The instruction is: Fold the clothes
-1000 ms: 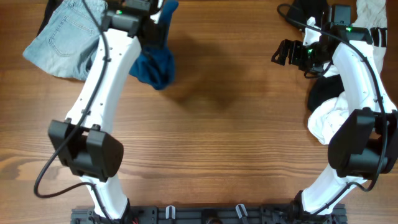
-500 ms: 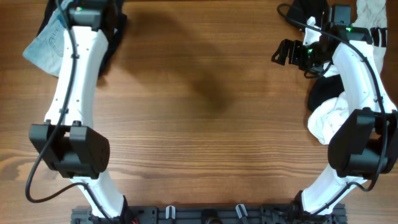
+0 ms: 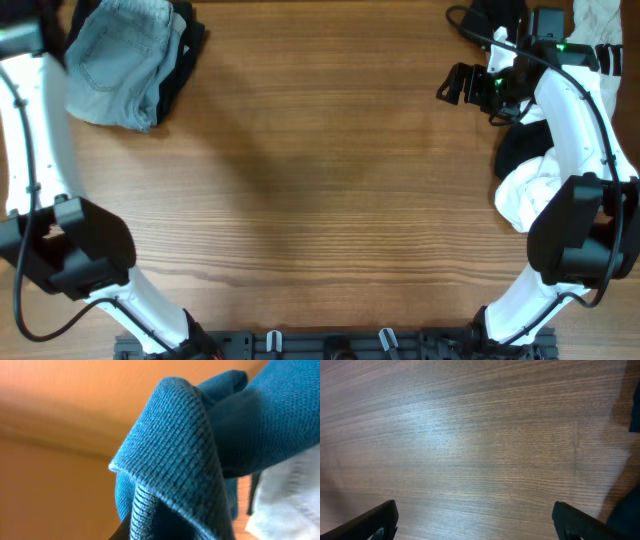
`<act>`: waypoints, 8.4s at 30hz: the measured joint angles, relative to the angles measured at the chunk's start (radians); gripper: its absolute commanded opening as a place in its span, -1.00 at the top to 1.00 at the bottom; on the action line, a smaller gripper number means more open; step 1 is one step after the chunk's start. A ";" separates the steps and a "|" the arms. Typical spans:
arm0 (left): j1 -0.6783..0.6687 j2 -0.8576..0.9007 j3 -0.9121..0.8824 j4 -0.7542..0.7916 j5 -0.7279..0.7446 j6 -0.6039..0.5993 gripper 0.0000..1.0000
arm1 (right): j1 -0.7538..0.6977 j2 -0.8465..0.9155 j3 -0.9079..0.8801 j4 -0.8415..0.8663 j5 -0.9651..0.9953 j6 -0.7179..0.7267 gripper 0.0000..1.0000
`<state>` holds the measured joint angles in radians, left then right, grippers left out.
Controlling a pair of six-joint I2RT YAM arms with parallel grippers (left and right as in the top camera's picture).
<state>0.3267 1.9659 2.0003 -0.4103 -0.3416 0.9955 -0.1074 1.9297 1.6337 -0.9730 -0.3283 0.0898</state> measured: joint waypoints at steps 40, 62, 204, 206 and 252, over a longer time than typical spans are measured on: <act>-0.183 0.198 0.002 -0.314 0.520 -0.624 -1.00 | 0.000 0.000 0.000 -0.006 0.000 0.004 -0.99; -0.003 0.333 0.079 -0.138 0.515 -0.970 -1.00 | 0.000 0.000 0.000 0.010 0.000 0.004 -0.99; -0.121 -0.117 0.084 -0.317 0.526 -0.995 -1.00 | 0.235 -1.910 -1.627 0.973 0.229 -0.050 -0.99; -0.121 -0.117 0.085 -0.330 0.526 -0.995 -1.00 | 0.235 -1.910 -1.627 0.973 0.229 -0.050 -0.99; -0.146 -1.674 -1.827 0.436 0.700 -0.885 -1.00 | 0.235 -1.907 -1.627 0.973 0.233 -0.050 -1.00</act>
<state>0.1802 0.2924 0.1738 0.0261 0.3584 0.1104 0.1276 0.0223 0.0067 -0.0002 -0.0956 0.0395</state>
